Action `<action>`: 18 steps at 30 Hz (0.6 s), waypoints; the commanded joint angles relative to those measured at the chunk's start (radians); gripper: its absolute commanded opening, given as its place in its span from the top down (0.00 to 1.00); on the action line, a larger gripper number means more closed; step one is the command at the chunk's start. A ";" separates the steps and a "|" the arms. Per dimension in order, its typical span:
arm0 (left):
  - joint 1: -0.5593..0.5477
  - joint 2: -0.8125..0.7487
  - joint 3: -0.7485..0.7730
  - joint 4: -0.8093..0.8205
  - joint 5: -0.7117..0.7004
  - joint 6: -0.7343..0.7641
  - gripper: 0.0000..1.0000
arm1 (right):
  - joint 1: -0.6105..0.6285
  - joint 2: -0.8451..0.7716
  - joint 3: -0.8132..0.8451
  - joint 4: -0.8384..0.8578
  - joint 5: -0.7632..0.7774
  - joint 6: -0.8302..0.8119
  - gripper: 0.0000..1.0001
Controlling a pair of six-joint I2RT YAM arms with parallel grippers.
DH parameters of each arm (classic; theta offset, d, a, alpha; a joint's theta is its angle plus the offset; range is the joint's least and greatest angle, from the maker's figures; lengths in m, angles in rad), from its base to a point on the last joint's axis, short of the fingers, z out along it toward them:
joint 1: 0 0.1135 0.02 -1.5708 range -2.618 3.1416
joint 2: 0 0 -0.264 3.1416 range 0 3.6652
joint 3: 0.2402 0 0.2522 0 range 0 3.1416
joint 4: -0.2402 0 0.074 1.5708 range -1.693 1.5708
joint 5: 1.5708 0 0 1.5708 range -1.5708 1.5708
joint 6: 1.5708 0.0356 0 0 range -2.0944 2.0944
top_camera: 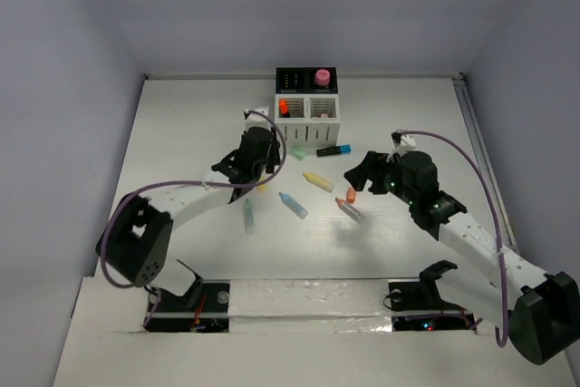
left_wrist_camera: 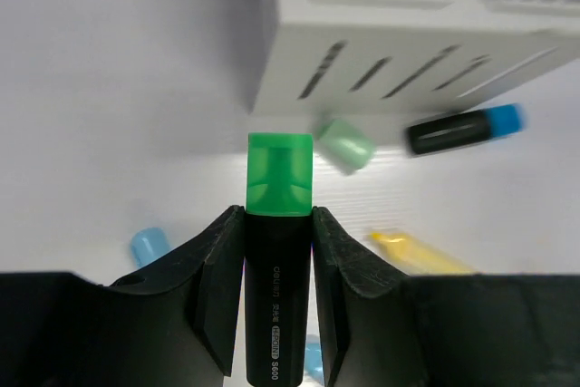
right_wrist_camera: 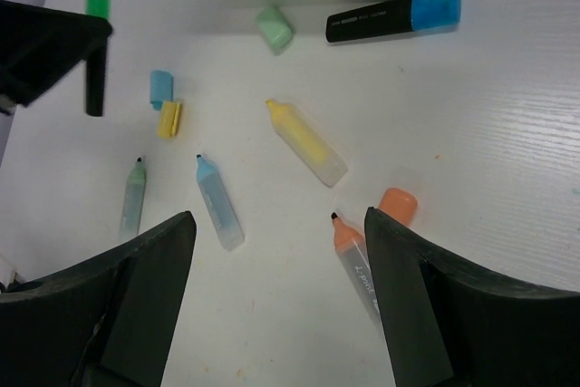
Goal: Sort the stationery into containers
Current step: Pick up the pen from the center of the board, then place the pen in the storage box.
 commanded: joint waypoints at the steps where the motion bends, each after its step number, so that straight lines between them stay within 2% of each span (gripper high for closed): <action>1: -0.022 -0.129 -0.019 0.065 0.041 -0.037 0.99 | 0.011 -0.001 -0.022 0.078 -0.007 0.008 0.19; 5: -0.022 -0.160 0.061 0.104 0.047 -0.027 0.95 | 0.011 0.011 -0.028 0.097 -0.011 0.008 0.19; 18: -0.013 0.254 0.518 0.205 -0.082 0.137 0.91 | 0.011 0.003 -0.042 0.106 0.005 -0.006 0.19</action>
